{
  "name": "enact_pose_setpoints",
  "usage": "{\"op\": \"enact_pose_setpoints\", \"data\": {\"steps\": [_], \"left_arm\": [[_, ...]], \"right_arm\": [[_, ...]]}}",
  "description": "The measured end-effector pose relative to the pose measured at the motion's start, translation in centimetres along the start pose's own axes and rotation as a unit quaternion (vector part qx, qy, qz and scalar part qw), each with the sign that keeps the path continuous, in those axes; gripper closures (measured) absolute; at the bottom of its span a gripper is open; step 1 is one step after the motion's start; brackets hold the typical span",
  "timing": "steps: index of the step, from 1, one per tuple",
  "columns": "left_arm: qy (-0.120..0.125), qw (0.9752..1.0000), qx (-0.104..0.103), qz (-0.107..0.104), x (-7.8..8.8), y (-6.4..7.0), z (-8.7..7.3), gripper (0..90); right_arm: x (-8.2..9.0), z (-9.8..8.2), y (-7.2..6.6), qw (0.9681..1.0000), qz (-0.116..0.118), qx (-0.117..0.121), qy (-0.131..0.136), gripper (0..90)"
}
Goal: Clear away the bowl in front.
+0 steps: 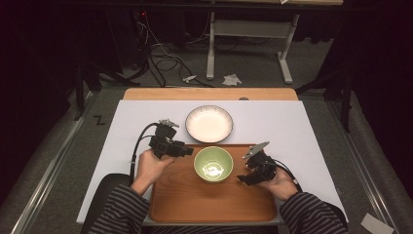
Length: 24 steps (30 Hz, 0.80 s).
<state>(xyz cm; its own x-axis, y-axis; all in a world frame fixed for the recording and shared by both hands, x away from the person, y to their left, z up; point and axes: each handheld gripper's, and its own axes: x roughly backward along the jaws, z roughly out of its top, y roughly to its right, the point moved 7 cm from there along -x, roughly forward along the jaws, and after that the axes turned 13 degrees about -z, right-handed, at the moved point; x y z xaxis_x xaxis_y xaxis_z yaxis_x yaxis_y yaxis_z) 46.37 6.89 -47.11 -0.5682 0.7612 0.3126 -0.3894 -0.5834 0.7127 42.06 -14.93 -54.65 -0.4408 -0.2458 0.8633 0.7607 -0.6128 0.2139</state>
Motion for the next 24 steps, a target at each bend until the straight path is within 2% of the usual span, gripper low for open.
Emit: {"op": "enact_pose_setpoints", "data": {"steps": [8,24], "left_arm": [[0.005,1.0,0.002,0.007,0.4,-0.6,-0.1,46.8],[0.007,0.9996,0.019,0.021,-0.2,-1.9,-0.9,46.5]], "right_arm": [[0.0,0.0,0.0,1.0,0.001,0.0,0.0,40.0],[0.0,0.0,0.0,1.0,0.001,-0.002,0.003,40.0]]}}
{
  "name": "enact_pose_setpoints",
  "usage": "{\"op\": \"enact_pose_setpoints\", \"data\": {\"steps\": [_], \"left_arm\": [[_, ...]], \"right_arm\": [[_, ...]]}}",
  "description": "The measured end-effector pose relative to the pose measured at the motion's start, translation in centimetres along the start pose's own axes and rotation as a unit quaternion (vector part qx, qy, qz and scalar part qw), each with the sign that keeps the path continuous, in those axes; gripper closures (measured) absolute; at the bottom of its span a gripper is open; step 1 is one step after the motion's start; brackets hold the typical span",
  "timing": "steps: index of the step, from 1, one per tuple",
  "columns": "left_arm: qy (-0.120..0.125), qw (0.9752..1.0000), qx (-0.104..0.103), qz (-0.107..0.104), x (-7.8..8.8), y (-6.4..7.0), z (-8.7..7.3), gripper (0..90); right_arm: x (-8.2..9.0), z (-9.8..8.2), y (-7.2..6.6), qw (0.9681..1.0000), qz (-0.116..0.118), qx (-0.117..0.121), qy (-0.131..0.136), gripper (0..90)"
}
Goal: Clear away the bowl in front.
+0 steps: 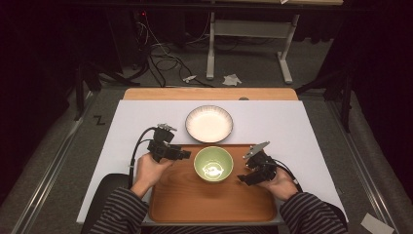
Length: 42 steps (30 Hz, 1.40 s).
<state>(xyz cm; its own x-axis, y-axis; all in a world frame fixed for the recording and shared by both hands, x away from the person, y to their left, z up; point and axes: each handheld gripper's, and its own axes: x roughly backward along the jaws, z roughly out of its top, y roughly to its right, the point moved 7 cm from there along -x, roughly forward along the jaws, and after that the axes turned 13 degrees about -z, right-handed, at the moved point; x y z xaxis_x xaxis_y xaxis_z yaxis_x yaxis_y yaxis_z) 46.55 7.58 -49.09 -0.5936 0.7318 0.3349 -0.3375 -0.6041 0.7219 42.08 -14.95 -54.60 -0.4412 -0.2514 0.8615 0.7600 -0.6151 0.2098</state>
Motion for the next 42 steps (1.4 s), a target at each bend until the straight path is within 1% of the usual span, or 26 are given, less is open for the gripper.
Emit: {"op": "enact_pose_setpoints", "data": {"steps": [1,2,5,9,10,13,18,19,21,23,27,28,30,32,37,42], "left_arm": [[-0.004,1.0,-0.003,0.002,0.0,-0.2,-0.1,46.5],[0.0,1.0,0.0,0.003,-0.1,-0.3,-0.1,46.5],[-0.002,1.0,-0.001,0.006,-0.2,-0.5,-0.2,46.4],[-0.003,0.9999,0.004,0.009,-0.4,-0.7,-0.4,46.3],[-0.008,0.9999,0.001,0.01,-0.4,-0.8,-0.5,46.3],[-0.006,0.9999,0.008,0.012,-0.5,-1.0,-0.6,46.0],[-0.008,0.9998,0.009,0.015,-0.8,-1.3,-0.8,45.8],[-0.013,0.9997,0.004,0.019,-0.9,-1.5,-1.0,45.8],[-0.011,0.9997,0.006,0.021,-1.0,-1.5,-1.0,45.8],[-0.015,0.9996,0.003,0.023,-1.0,-1.6,-1.2,45.7],[-0.018,0.9994,-0.004,0.029,-1.1,-1.8,-1.4,45.6],[-0.019,0.9993,-0.008,0.032,-1.1,-1.9,-1.4,45.5],[-0.017,0.9992,-0.005,0.037,-1.3,-2.0,-1.5,45.5],[-0.022,0.999,-0.006,0.038,-1.4,-2.1,-1.6,45.3],[-0.024,0.9989,-0.004,0.039,-1.5,-2.3,-1.9,45.0],[-0.029,0.9983,-0.011,0.049,-1.6,-2.6,-2.1,44.7]], "right_arm": [[0.0,0.0,0.0,1.0,0.0,0.001,-0.001,40.0],[0.0,0.0,0.0,1.0,0.0,0.001,0.0,40.0],[0.0,0.0,0.0,1.0,0.001,0.001,0.001,40.0],[0.0,0.0,0.0,1.0,0.001,0.0,0.001,40.0],[0.0,0.0,0.0,1.0,0.001,0.001,0.001,40.1],[0.0,0.0,0.0,1.0,0.0,0.003,0.002,40.0],[0.2,0.0,0.0,1.0,-0.002,0.0,0.003,40.0],[0.1,0.0,0.1,1.0,-0.001,0.002,0.004,40.1],[0.1,0.0,0.0,1.0,-0.002,0.003,0.003,40.0],[0.2,0.0,0.0,1.0,-0.002,0.004,0.004,40.0],[0.2,0.0,0.0,1.0,-0.002,0.002,0.004,40.0],[0.2,0.0,0.0,1.0,-0.002,0.002,0.004,40.0],[0.2,0.0,0.0,1.0,-0.002,0.004,0.004,40.1],[0.2,0.0,0.0,1.0,-0.002,0.004,0.004,40.0],[0.2,0.0,0.0,1.0,-0.001,0.004,0.004,40.0],[0.2,0.0,0.0,1.0,-0.001,0.002,0.005,40.1]]}}
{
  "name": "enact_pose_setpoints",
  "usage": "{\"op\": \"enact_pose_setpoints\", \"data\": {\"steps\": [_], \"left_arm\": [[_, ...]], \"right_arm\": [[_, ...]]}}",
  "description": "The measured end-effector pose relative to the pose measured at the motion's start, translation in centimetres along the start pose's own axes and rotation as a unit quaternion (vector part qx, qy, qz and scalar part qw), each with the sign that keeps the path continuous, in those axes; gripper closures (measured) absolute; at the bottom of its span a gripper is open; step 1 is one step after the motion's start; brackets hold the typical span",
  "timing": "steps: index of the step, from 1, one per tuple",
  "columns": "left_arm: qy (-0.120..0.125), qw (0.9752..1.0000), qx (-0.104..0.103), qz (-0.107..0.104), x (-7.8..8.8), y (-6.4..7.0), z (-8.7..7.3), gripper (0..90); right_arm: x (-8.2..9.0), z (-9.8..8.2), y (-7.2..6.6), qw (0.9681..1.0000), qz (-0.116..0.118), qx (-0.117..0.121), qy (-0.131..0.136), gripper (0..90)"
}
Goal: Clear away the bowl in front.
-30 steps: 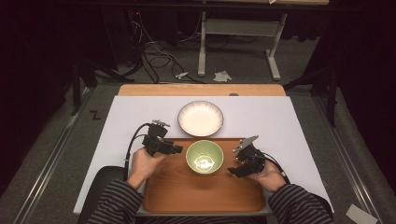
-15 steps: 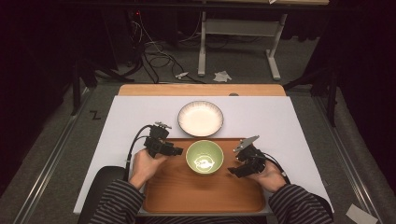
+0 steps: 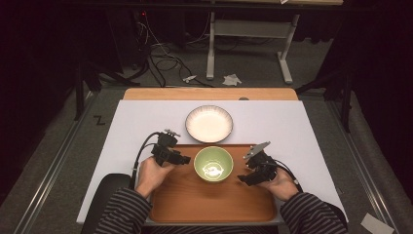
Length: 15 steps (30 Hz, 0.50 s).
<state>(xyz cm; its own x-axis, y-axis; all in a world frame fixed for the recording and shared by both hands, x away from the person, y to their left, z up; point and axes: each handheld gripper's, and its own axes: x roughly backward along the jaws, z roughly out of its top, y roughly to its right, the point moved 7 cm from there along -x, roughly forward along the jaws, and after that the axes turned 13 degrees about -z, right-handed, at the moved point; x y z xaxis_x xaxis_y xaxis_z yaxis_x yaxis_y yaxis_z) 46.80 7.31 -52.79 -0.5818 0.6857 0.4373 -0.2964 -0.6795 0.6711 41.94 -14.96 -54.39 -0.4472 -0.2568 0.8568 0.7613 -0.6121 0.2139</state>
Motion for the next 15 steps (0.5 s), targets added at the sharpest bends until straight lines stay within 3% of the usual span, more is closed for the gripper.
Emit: {"op": "enact_pose_setpoints", "data": {"steps": [7,15], "left_arm": [[-0.016,0.9998,-0.006,0.005,-0.35,-0.04,-0.66,44.0],[-0.017,0.9998,-0.002,0.006,-0.47,-0.1,-0.76,43.8]], "right_arm": [[-0.01,0.01,-0.06,1.0,0.002,0.001,0.0,40.0],[-0.03,0.04,-0.02,1.0,0.002,0.002,0.001,40.1]]}}
